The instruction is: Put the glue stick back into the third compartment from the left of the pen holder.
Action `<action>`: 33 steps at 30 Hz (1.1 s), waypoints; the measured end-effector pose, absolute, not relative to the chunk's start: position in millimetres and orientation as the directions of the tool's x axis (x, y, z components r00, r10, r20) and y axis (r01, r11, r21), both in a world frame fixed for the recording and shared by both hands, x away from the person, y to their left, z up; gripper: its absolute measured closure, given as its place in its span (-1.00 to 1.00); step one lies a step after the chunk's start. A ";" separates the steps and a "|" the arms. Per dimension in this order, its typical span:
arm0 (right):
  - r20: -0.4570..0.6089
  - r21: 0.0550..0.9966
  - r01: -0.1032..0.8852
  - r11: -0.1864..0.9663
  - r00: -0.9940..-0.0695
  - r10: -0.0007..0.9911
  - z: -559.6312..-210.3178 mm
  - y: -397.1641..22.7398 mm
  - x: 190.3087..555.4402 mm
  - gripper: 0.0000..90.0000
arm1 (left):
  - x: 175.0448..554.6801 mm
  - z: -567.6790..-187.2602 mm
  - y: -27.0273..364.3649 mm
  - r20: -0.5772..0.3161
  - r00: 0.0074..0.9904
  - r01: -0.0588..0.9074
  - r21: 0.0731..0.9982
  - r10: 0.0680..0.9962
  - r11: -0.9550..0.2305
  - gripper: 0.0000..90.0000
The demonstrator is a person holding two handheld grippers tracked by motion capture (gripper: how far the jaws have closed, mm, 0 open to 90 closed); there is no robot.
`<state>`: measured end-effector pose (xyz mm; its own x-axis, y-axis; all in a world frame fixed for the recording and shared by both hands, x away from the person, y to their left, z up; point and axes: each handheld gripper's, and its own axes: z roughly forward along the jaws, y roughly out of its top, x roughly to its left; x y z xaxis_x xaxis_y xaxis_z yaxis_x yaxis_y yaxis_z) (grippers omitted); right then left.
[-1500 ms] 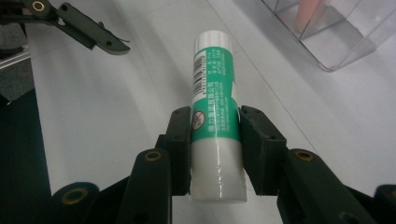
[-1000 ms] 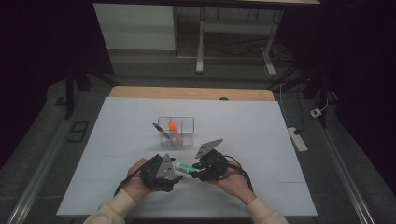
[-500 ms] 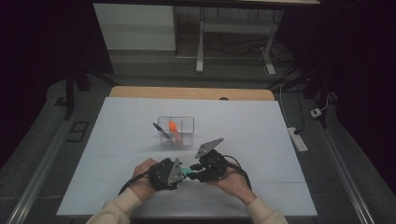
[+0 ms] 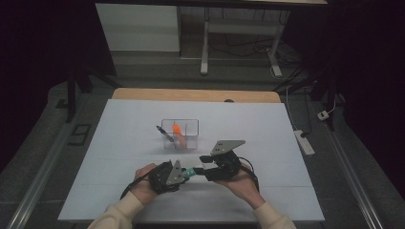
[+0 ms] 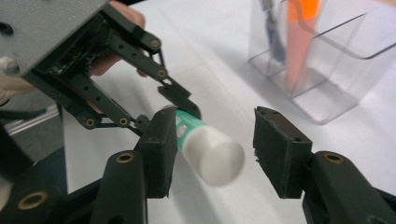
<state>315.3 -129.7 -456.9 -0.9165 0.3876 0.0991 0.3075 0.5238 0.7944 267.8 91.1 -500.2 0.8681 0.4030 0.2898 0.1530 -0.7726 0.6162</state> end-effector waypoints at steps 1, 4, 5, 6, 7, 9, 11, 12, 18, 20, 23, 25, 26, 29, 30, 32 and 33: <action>0.096 0.800 0.307 0.515 -0.913 0.396 -456.4 -131.6 315.5 0.05 | 268.2 -499.9 92.2 0.288 0.865 0.157 0.622 0.411 -0.767 0.46; 0.091 0.822 0.305 0.481 -0.904 0.417 -455.6 -136.6 315.7 0.00 | 270.3 -498.3 96.3 0.271 0.858 0.178 0.639 0.435 -0.748 0.46; 0.094 0.828 0.306 0.469 -0.901 0.423 -455.2 -138.4 315.7 -0.02 | 271.1 -498.2 97.6 0.265 0.855 0.185 0.646 0.445 -0.740 0.46; 0.099 0.832 0.308 0.461 -0.900 0.424 -455.0 -139.7 316.1 -0.03 | 271.9 -498.0 99.0 0.259 0.853 0.192 0.652 0.453 -0.733 0.46; 0.102 0.838 0.308 0.451 -0.899 0.425 -455.0 -140.6 316.1 -0.04 | 272.7 -497.8 100.3 0.252 0.851 0.199 0.658 0.461 -0.727 0.46; 0.096 0.843 0.301 0.445 -0.899 0.427 -454.5 -142.2 315.9 -0.06 | 273.9 -497.6 102.6 0.235 0.848 0.213 0.671 0.476 -0.710 0.46; 0.092 0.848 0.297 0.440 -0.898 0.429 -454.4 -142.9 315.8 -0.08 | 274.8 -497.1 104.4 0.223 0.844 0.222 0.683 0.488 -0.696 0.46; 0.090 0.849 0.296 0.438 -0.897 0.432 -454.4 -143.1 315.8 -0.09 | 275.1 -496.8 105.2 0.219 0.841 0.226 0.688 0.494 -0.689 0.46; 0.084 0.864 0.288 0.413 -0.891 0.446 -455.3 -144.9 315.0 -0.15 | 276.7 -495.1 109.5 0.186 0.830 0.249 0.720 0.525 -0.648 0.46; 0.082 0.864 0.289 0.412 -0.889 0.451 -455.7 -145.6 315.2 -0.18 | 277.3 -494.7 111.2 0.170 0.825 0.257 0.736 0.539 -0.627 0.46; 0.101 0.866 0.302 0.399 -0.886 0.452 -457.9 -146.4 316.4 -0.20 | 277.8 -494.4 112.5 0.146 0.820 0.270 0.753 0.553 -0.599 0.46; 0.116 0.868 0.310 0.387 -0.886 0.449 -459.5 -146.5 317.3 -0.21 | 277.6 -494.2 112.4 0.139 0.820 0.271 0.761 0.556 -0.590 0.46; 0.120 0.869 0.312 0.383 -0.885 0.450 -460.2 -146.2 317.3 -0.22 | 277.4 -494.0 112.0 0.139 0.819 0.269 0.764 0.557 -0.586 0.46; 0.135 0.872 0.321 0.370 -0.883 0.450 -462.7 -144.3 317.1 -0.25 | 276.9 -493.6 111.0 0.129 0.820 0.268 0.774 0.557 -0.574 0.46; 0.132 0.871 0.320 0.372 -0.884 0.449 -463.7 -143.4 317.0 -0.25 | 276.6 -493.5 110.6 0.125 0.820 0.268 0.778 0.558 -0.568 0.46; 0.133 0.870 0.320 0.376 -0.885 0.447 -465.6 -141.9 316.5 -0.26 | 276.0 -493.1 109.8 0.121 0.823 0.265 0.782 0.555 -0.564 0.46; 0.134 0.871 0.320 0.374 -0.886 0.445 -466.5 -141.5 316.5 -0.26 | 275.5 -493.2 108.9 0.117 0.825 0.264 0.786 0.554 -0.559 0.46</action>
<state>316.5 -141.5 -466.5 -0.8856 0.4445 0.1344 0.3198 0.3739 0.8706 275.5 108.9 -493.2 0.8246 0.5535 0.1166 0.2643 -0.5592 0.7858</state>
